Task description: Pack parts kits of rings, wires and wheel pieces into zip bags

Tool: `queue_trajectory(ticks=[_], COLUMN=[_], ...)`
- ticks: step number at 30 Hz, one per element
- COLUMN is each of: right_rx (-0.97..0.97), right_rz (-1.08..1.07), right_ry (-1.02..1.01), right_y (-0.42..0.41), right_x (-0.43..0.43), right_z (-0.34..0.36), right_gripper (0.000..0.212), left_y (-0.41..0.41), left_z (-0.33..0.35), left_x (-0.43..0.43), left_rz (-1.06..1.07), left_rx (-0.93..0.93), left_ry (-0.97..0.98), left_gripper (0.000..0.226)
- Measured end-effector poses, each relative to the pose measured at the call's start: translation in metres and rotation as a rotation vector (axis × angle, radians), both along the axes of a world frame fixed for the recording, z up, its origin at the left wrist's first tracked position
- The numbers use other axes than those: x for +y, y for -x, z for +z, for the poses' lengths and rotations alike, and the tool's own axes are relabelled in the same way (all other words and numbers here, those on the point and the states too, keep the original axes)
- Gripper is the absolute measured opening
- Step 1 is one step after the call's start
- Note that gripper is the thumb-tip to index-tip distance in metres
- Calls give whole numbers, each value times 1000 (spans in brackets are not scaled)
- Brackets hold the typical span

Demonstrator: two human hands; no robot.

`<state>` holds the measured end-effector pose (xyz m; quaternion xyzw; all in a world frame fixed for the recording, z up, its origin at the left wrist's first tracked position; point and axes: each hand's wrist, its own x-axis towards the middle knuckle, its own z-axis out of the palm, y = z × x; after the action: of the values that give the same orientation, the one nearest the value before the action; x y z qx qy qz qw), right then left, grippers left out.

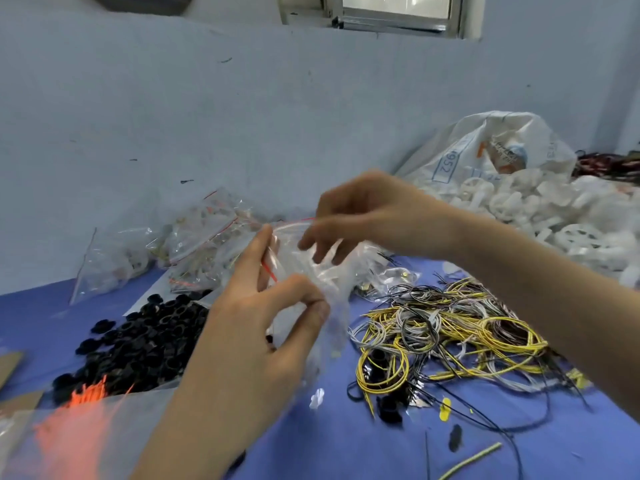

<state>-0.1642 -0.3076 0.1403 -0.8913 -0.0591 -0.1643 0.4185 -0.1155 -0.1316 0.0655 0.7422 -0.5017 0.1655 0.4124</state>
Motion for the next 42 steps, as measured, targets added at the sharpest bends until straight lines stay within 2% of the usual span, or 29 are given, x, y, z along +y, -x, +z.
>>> queue_trajectory(ticks=[2,4,5,6,8,9,11,12,15,17,20,21,22,24,25,28,31,34,37,40,42], right_rx=[-247,-354,-290,-153,179,306,483,530,606,536,342,259,175,54,59,276,473,528,556,521,521], right_rz=[-95,-397,-514,-568,-512,-487,-479,-472,-413,-399,-473,-489,-497,-498,-490,-464,-381,-437,-499,-525,-488], right_ry=[-312,-398,-332,-162,231,362,481,539,634,539,-1,-72,4,367,553,834,912,844,667,378,55], right_y=[-6,-20,-27,-34,-45,-48,-52,-54,-62,-64,-55,-50,-45,-36,-32,-28,-27,-31,-29,-18,-9], right_x=[-21,-38,-44,-47,-56,-59,-65,-67,-67,-70,-80,-84,-86,-84,-76,-38,-8,-14,-26,-41,-56], right_z=[-11,-42,-65,-89,-138,-156,-176,-180,-178,-167,-136,-124,-111,-92,-87,-114,-165,-179,-175,-157,-136], right_gripper=[25,29,28,27,19,19,32,32,18,14,12,14,15,18,19,17,34,39,40,43,34], left_y=[-3,-6,-8,-10,-15,-19,-26,-30,-41,-48,-52,-53,-54,-57,-58,-60,-59,-63,-62,-56,-57], left_z=[0,0,0,0,0,-2,-5,-7,-11,-12,-11,-10,-10,-10,-10,-11,-11,-10,-9,-8,-9], left_x=[3,6,7,9,12,13,14,15,15,15,18,19,20,22,22,22,23,24,22,18,19], left_rz=[26,25,19,15,4,0,3,3,-25,-47,-35,-36,-41,-39,-34,-32,-13,-29,-57,-68,-66], left_rx=[63,116,121,114,102,92,52,39,30,4,-64,-62,-52,-43,-35,33,24,57,114,120,101], left_ry=[2,29,48,69,128,157,198,223,267,300,303,300,300,303,306,307,276,277,321,325,314], left_gripper=[16,23,26,28,27,26,24,25,33,27,19,18,17,17,19,28,24,17,15,16,22])
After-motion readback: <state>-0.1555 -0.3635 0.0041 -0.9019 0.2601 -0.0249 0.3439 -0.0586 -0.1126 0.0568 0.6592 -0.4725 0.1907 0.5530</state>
